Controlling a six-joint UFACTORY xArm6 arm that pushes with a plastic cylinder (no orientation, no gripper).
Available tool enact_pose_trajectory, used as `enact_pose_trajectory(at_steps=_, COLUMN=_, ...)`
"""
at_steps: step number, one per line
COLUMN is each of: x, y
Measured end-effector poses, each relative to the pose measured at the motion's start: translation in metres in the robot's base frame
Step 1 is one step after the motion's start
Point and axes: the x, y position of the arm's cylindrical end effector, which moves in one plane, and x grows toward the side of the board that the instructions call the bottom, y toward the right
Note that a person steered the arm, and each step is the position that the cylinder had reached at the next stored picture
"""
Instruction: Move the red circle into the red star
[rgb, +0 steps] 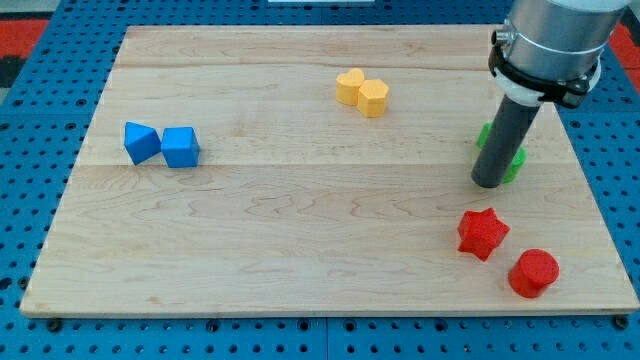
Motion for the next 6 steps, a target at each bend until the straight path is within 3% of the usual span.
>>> enact_pose_trajectory(at_steps=1, x=0.042, y=0.027)
enact_pose_trajectory(at_steps=2, x=0.124, y=0.079)
enact_pose_trajectory(at_steps=3, x=0.150, y=0.067)
enact_pose_trajectory(at_steps=6, x=0.122, y=0.000)
